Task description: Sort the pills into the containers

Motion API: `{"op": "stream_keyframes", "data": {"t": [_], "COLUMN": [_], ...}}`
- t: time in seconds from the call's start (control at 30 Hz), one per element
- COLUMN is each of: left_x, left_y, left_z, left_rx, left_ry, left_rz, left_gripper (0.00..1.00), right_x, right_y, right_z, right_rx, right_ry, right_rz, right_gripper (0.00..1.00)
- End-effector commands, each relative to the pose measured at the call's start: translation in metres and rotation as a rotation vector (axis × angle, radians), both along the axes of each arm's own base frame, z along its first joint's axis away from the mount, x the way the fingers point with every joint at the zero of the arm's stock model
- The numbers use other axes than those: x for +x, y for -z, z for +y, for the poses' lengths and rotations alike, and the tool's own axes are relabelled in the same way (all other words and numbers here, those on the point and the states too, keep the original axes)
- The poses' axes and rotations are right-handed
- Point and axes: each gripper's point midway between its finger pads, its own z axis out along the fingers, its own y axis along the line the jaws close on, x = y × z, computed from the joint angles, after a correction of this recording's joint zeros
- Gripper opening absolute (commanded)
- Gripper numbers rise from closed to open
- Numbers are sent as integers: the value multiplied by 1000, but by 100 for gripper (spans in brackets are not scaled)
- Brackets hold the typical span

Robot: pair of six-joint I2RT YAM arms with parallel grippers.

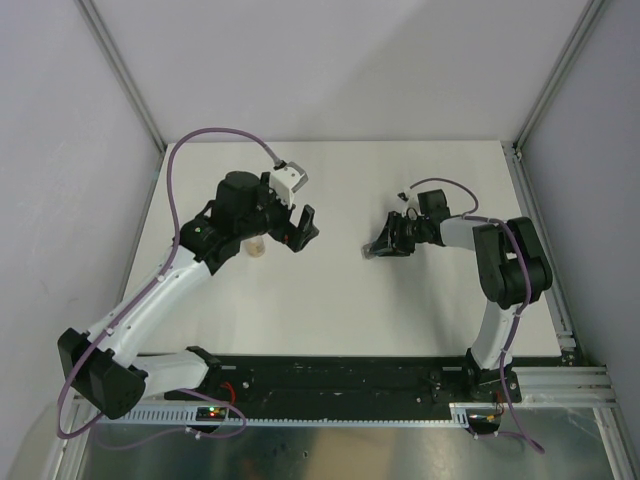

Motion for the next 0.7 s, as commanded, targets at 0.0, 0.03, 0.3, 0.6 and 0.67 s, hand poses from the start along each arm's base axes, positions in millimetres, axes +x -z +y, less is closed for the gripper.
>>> {"op": "stream_keyframes", "data": {"t": [0.0, 0.03, 0.3, 0.6, 0.67], "left_x": [-2, -2, -4, -5, -5], "left_y": [-14, -13, -13, -14, -15], "left_z": [0, 0, 1, 1, 2], "left_rx": [-37, -37, -38, -39, -39], "left_ry": [10, 9, 12, 11, 10], "left_rz": [-42, -42, -44, -49, -51], "left_gripper": [100, 100, 100, 100, 100], "right_x": [12, 12, 13, 13, 12], "right_y": [-6, -6, -9, -15, -15], "right_z": [-1, -2, -7, -15, -17], "right_rx": [-13, -14, -35, -82, -93], "right_ry": [-6, -6, -2, 3, 2], "right_rz": [-40, -39, -54, -84, -86], "right_gripper": [47, 48, 51, 52, 52]}}
